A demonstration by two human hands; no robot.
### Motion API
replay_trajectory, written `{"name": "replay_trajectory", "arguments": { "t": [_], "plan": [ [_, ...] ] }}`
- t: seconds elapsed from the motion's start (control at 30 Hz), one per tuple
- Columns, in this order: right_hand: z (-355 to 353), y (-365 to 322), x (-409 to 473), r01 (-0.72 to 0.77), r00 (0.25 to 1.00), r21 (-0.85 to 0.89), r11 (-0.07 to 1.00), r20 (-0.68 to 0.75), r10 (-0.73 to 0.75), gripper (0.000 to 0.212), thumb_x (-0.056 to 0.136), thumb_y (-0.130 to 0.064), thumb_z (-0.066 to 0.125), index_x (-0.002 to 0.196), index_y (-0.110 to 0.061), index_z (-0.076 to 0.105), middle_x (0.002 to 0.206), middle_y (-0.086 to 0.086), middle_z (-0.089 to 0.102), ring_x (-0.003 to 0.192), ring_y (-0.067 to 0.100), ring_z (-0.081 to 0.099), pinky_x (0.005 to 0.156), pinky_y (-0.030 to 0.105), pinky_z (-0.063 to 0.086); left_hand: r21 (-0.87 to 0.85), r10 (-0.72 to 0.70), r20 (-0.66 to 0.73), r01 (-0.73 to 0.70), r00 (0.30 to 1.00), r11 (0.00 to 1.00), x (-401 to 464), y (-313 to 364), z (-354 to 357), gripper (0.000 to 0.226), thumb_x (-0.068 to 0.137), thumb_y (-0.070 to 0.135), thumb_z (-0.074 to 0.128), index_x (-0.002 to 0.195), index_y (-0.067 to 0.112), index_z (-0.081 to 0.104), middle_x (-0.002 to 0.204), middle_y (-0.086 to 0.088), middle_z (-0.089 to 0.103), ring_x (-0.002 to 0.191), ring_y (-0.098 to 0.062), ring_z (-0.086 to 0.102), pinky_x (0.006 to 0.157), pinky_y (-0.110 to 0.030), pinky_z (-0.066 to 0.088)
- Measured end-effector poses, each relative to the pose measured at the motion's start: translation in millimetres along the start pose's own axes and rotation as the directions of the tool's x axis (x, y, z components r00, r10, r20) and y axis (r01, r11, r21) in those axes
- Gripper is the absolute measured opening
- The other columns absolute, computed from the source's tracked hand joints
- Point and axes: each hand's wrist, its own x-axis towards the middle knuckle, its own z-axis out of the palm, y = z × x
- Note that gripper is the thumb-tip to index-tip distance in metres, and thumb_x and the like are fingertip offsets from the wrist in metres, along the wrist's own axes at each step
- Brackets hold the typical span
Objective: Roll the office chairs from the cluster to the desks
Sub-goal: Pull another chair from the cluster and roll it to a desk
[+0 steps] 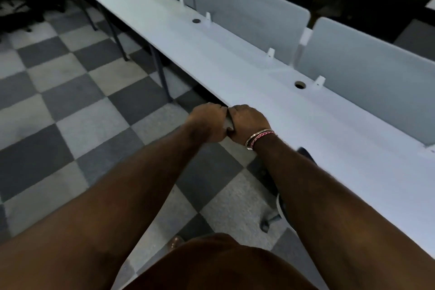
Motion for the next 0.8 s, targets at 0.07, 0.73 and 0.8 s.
{"name": "replay_trajectory", "arguments": {
  "t": [0.07,0.73,0.8],
  "plan": [
    [-0.4,-38.8,42.5,0.045,0.998,-0.012,0.999,-0.032,-0.045,0.05,0.078,-0.04,0.066,0.12,-0.012,0.06,0.114,0.008,0.064,0.106,0.028,0.059,0.084,0.037,0.049,0.004,-0.077,0.007,0.077,0.997,0.997,-7.7,-50.8,-13.2,0.056,0.086,0.053,0.063,0.132,0.022,0.061,0.127,-0.003,0.068,0.118,-0.027,0.064,0.091,-0.04,0.054],
    [-0.5,-329.0,389.5,0.556,0.822,-0.053,0.829,-0.117,-0.558,0.039,0.083,-0.037,0.068,0.113,-0.014,0.063,0.109,0.007,0.067,0.101,0.029,0.062,0.081,0.037,0.049,-0.01,-0.625,-0.114,0.628,0.772,0.778,-44.9,-430.8,-72.9,0.042,0.091,0.045,0.066,0.128,0.025,0.064,0.117,-0.002,0.071,0.102,-0.027,0.068,0.077,-0.039,0.057],
    [0.8,-341.7,427.4,0.584,0.799,-0.066,0.809,-0.128,-0.587,0.039,0.083,-0.04,0.067,0.111,-0.014,0.063,0.107,0.007,0.066,0.1,0.029,0.061,0.079,0.037,0.05,0.017,-0.654,-0.137,0.662,0.744,0.749,-30.5,-462.6,-77.5,0.049,0.091,0.048,0.062,0.134,0.023,0.061,0.125,-0.004,0.069,0.111,-0.029,0.066,0.085,-0.044,0.057]
  ]
}}
